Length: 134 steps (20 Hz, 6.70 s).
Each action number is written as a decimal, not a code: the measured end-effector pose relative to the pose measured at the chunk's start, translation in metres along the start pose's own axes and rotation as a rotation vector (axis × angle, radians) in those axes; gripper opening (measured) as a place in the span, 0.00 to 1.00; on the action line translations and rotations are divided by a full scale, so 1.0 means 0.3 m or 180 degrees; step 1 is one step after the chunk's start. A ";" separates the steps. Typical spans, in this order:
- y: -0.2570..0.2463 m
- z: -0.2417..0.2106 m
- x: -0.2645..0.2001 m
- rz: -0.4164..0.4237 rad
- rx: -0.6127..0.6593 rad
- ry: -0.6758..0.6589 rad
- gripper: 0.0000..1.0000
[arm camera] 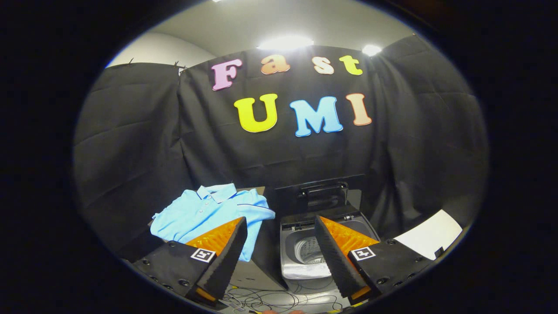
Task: Put the clothes into the washing machine and then close the washing machine lid.
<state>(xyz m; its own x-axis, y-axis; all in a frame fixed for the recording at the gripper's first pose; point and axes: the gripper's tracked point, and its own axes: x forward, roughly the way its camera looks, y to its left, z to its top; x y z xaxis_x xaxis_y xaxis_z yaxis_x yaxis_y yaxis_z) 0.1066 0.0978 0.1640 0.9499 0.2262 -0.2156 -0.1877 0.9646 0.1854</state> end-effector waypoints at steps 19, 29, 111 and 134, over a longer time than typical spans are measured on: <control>0.570 -0.035 0.318 0.0993 -0.0549 0.1066 0.97; 0.769 -0.190 0.566 0.0977 -0.0779 0.1390 0.97; 0.602 0.017 0.542 0.1373 -0.0787 0.0770 0.01; -0.391 0.159 0.498 0.0645 -0.0520 0.0621 0.01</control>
<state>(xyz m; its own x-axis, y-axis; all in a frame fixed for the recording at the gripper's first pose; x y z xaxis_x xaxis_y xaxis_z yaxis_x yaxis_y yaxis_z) 0.2826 0.0121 0.1558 0.8262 0.4225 -0.3727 -0.4208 0.9027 0.0904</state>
